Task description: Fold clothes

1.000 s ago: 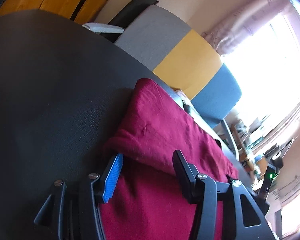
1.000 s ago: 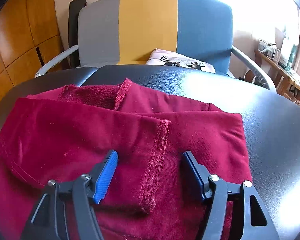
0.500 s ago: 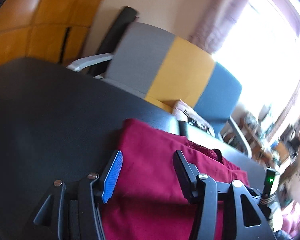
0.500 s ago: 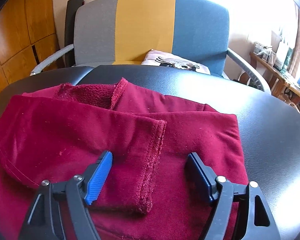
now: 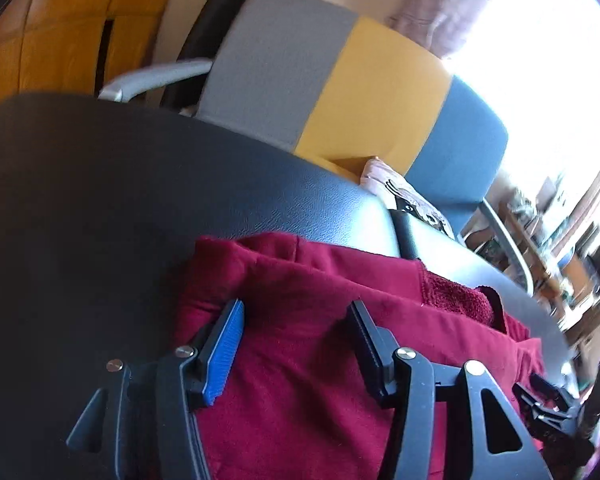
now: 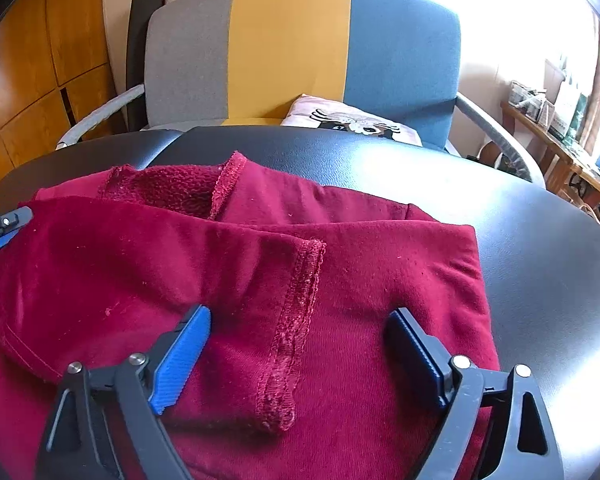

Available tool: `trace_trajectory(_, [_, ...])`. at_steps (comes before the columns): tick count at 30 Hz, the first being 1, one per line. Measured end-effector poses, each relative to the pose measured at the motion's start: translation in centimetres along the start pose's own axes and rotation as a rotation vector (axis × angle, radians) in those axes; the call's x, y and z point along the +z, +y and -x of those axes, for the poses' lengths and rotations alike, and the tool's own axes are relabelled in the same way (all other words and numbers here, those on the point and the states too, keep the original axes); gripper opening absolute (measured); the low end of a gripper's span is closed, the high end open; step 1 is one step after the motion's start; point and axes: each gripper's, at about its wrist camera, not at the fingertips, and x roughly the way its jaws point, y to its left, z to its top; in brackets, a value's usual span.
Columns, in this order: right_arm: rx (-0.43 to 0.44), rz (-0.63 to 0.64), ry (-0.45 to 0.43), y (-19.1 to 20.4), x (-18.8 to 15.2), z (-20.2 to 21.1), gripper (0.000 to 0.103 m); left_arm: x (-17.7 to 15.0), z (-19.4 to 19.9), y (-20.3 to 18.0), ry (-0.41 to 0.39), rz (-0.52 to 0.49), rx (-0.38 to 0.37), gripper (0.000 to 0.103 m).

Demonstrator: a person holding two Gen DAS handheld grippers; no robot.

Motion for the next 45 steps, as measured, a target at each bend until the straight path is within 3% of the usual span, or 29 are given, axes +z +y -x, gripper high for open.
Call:
trace_trajectory(3, [0.012,0.006,-0.002,0.1,1.2,-1.1,0.094,0.8,-0.9,-0.6,-0.006,-0.037,0.072,0.053])
trace_trajectory(7, [0.011,0.007,-0.003,0.4,3.1,-2.7,0.095,2.2,-2.9,-2.5,-0.013,-0.134,0.234,0.056])
trace_trajectory(10, [0.009,0.005,-0.014,0.5,3.7,-3.3,0.095,2.6,-3.7,-3.0,-0.02,-0.17,0.295,0.056])
trace_trajectory(14, [0.017,-0.002,-0.013,0.5,4.1,-3.6,0.096,2.9,-3.5,-3.3,-0.026,-0.179,0.325,0.057])
trace_trajectory(21, [0.05,-0.013,-0.004,0.9,2.4,-1.8,0.097,1.6,-1.5,-2.0,-0.028,-0.131,0.296,0.057])
trace_trajectory(27, [0.074,-0.031,-0.013,1.0,0.4,-0.1,0.098,1.4,0.7,-0.4,0.009,-0.071,0.206,0.055])
trace_trajectory(32, [0.083,-0.032,-0.014,0.8,0.5,-0.3,0.1,2.6,2.2,-2.9,0.087,0.004,-0.131,0.056])
trace_trajectory(35, [0.097,-0.038,-0.017,0.7,0.5,-0.4,0.101,3.4,0.7,-7.6,0.168,-0.064,-0.294,0.056])
trace_trajectory(37, [0.107,-0.042,-0.017,0.5,0.5,-0.4,0.102,3.6,-1.3,-10.9,0.239,-0.113,-0.365,0.056])
trace_trajectory(40, [0.118,-0.043,-0.019,0.5,0.4,-0.5,0.103,3.6,-4.4,-14.6,0.319,-0.157,-0.394,0.056])
trace_trajectory(45, [0.129,-0.049,-0.025,0.4,0.3,-0.5,0.103,3.8,-8.6,-18.5,0.368,-0.221,-0.369,0.057])
